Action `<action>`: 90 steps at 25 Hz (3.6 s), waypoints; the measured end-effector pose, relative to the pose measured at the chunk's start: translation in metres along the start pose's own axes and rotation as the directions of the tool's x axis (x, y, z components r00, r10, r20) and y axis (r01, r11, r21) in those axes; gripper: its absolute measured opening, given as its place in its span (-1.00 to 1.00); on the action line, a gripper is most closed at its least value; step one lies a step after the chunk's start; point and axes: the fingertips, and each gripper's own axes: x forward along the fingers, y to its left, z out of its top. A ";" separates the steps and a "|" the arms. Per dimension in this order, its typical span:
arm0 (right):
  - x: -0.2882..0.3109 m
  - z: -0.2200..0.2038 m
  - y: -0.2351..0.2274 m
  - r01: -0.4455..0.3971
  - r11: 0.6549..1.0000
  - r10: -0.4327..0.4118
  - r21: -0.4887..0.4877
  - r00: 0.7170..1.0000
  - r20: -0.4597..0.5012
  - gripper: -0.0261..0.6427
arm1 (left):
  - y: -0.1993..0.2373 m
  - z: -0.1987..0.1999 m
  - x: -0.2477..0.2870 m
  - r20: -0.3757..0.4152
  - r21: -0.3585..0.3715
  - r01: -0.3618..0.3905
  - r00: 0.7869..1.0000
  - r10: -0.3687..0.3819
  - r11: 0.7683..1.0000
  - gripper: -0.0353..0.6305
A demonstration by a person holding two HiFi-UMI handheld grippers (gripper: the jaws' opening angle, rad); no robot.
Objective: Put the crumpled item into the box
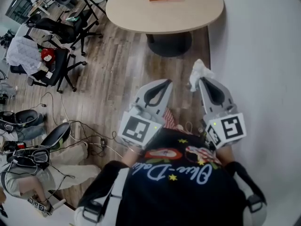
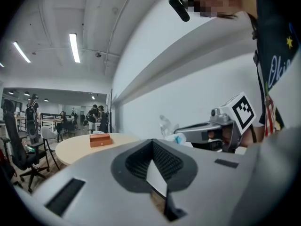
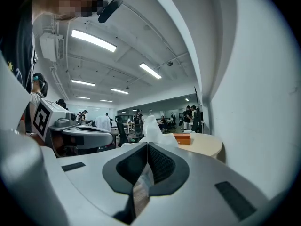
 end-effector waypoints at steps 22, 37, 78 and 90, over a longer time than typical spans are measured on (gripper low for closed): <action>0.113 0.016 -0.054 0.003 1.000 -0.003 -0.014 1.000 0.000 -0.91 | 0.106 0.003 0.091 0.032 -0.019 0.013 0.999 -0.012 1.000 -0.92; 0.213 0.040 -0.090 0.071 0.997 -0.071 -0.013 0.997 0.001 -0.91 | 0.200 0.012 0.154 0.044 -0.015 0.073 0.996 -0.072 0.997 -0.92; 0.418 0.071 -0.135 0.264 0.965 -0.264 -0.001 0.964 -0.037 -0.91 | 0.412 0.019 0.253 0.073 -0.049 0.210 0.976 -0.206 0.976 -0.92; 0.451 0.071 -0.149 0.201 0.979 -0.200 0.026 0.979 -0.042 -0.91 | 0.447 0.016 0.246 0.034 -0.053 0.091 0.995 -0.089 0.994 -0.92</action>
